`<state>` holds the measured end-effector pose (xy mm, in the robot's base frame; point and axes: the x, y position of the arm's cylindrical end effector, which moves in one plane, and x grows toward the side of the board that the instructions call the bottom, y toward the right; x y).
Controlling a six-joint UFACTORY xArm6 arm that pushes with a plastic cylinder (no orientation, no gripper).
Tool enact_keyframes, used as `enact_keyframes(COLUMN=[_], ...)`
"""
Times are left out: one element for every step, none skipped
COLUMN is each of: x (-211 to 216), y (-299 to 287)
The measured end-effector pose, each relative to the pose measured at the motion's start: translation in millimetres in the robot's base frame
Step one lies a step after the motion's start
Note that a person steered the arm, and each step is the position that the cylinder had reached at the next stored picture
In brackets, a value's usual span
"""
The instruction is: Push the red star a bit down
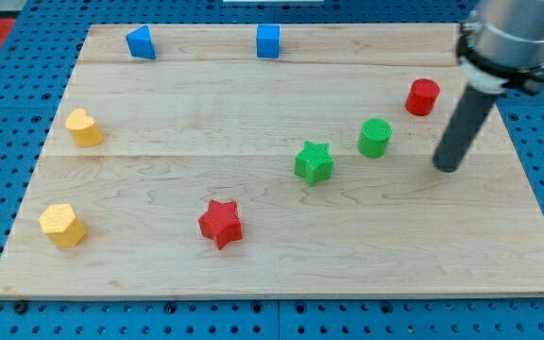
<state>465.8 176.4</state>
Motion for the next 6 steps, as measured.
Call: enact_keyframes(x=[-8.3,-25.9,-45.9,-61.2,-78.0,-27.1], y=[-63.2,-74.3,-81.8,-139.8,-228.3,-283.1])
